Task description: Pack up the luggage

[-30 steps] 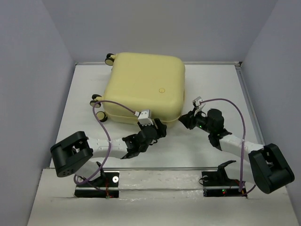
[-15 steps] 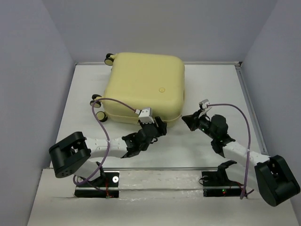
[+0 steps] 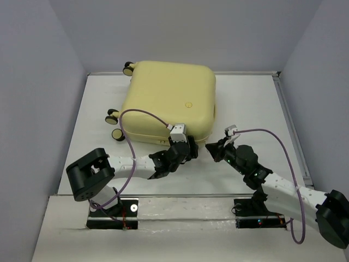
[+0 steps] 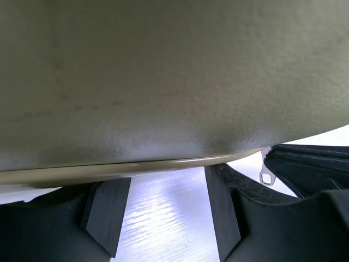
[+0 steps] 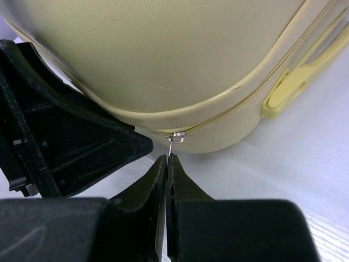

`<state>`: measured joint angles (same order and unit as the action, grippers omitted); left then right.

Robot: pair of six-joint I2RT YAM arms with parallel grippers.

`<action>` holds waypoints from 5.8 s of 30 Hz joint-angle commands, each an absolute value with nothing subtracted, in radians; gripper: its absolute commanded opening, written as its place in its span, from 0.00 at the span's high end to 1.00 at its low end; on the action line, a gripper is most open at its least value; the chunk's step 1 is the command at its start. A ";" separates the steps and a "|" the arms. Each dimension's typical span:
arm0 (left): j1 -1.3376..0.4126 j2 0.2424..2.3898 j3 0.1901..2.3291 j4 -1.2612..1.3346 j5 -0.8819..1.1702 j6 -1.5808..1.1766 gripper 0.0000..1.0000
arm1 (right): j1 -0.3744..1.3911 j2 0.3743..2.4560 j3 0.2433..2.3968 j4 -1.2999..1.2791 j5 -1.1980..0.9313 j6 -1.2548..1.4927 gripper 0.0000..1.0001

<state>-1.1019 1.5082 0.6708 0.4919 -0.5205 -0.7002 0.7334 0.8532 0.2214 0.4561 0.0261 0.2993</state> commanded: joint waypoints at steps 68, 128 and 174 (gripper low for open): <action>-0.721 1.130 0.514 0.439 -0.077 -0.594 0.37 | 0.681 1.129 0.448 0.445 0.147 0.248 0.93; 0.149 1.336 0.834 0.445 0.354 -0.850 0.01 | 0.971 1.169 0.523 0.328 0.333 0.391 0.93; -0.141 0.643 0.299 0.520 0.235 -0.862 0.94 | 0.950 1.289 0.718 0.365 0.079 0.376 0.93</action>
<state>-0.1074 0.7650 0.3473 0.5285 0.1585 -0.9394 1.0332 1.4452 0.7586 0.2302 0.2493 0.3573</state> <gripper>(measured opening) 0.723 0.076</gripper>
